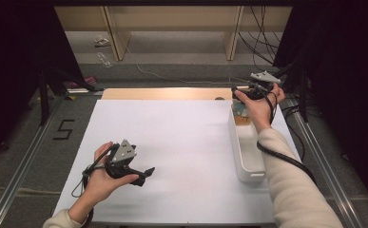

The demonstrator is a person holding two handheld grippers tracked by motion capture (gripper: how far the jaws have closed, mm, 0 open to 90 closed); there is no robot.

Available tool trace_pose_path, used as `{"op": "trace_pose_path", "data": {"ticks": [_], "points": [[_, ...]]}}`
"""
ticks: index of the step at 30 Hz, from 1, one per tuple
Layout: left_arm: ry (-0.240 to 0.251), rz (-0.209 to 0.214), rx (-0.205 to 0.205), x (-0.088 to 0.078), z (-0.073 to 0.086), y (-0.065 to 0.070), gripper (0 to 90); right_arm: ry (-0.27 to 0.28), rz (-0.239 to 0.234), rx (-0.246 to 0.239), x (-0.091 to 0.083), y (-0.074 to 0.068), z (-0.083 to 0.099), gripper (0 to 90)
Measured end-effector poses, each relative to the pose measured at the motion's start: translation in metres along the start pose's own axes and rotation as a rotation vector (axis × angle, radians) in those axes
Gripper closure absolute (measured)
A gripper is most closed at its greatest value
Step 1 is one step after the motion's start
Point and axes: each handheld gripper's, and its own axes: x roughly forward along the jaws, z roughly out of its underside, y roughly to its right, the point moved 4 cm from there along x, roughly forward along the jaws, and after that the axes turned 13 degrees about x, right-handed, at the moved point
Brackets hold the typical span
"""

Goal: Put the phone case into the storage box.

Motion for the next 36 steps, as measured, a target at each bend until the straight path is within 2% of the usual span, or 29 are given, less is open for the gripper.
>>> {"op": "trace_pose_path", "data": {"ticks": [4,8,12,18,27,36], "points": [[0.001,-0.001,-0.001,-0.001,0.0,0.0,0.0,0.014,-0.004,-0.006,-0.007,-0.004,-0.002,3.7],[0.003,-0.004,0.0,-0.001,0.0,-0.001,0.0,0.015,0.004,-0.044,-0.016,-0.007,-0.001,4.9],[0.003,-0.004,-0.001,-0.001,0.0,-0.001,0.0,0.019,-0.002,-0.041,-0.026,-0.007,0.001,5.8],[0.003,-0.008,-0.007,-0.001,0.0,-0.001,0.0,0.016,-0.041,-0.057,-0.043,-0.007,0.005,10.8],[0.007,-0.009,-0.011,-0.002,0.0,-0.001,0.0,0.026,-0.085,-0.08,-0.071,-0.008,0.011,12.5],[0.015,-0.004,-0.028,-0.003,0.001,-0.002,0.0,0.0,-0.155,-0.094,-0.095,-0.01,0.029,14.3]]}}
